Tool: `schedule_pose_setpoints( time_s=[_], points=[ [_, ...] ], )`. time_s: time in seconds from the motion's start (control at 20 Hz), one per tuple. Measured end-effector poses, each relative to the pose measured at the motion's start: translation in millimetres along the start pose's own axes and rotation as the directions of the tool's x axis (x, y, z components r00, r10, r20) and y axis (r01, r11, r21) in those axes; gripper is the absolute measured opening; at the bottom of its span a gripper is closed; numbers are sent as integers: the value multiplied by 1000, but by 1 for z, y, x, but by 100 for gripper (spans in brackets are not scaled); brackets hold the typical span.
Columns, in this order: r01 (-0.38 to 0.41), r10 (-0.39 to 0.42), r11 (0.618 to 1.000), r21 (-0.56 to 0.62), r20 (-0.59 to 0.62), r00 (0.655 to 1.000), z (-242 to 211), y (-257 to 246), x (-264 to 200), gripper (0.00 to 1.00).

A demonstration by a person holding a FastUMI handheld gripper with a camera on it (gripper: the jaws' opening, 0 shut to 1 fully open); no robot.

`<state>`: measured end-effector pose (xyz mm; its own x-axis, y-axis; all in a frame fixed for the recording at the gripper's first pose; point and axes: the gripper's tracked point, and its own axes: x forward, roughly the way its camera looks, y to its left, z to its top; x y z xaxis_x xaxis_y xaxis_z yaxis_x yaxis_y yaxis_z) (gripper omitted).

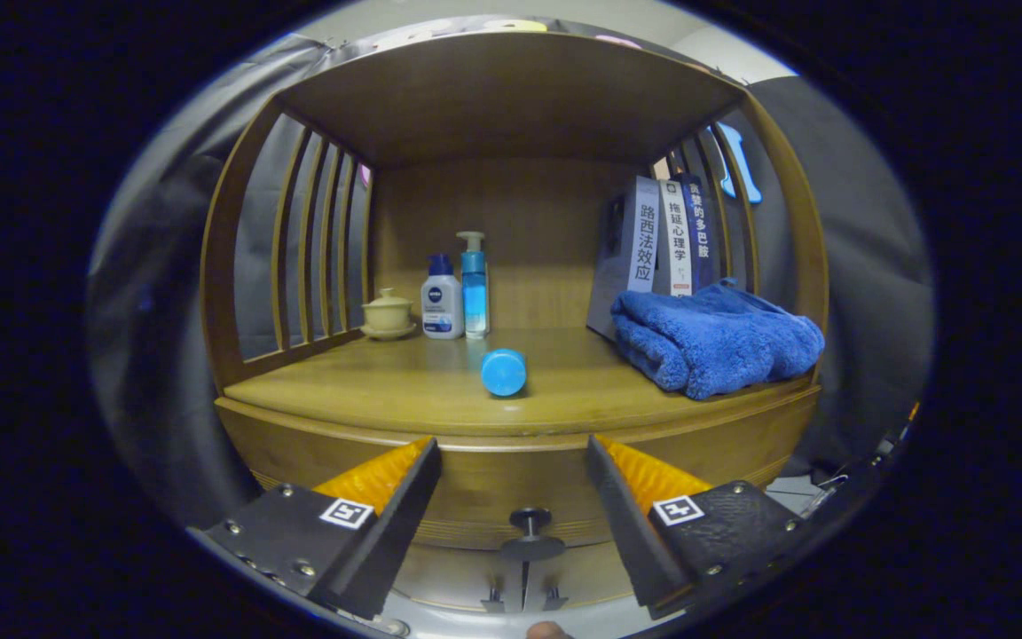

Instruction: Pull open the drawer, take out the items inside it, and place them on the countertop above the cabinet.

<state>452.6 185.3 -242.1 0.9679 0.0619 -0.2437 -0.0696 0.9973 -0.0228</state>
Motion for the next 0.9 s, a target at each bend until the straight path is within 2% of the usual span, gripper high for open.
schedule_pose_setpoints(
  time_s=[0.2, 0.4, 0.75, 0.9],
  points=[
    [-18, 18, 1000, -17, 9, 1000, -2, 1, -4, 99],
    [-50, 50, 999, 8, 63, 997, 28, -7, -17, 99],
    [-75, 91, 992, -101, 155, 984, 85, -82, -47, 99],
    [-90, 104, 992, -84, 182, 978, 101, -123, -62, 99]
  ],
)
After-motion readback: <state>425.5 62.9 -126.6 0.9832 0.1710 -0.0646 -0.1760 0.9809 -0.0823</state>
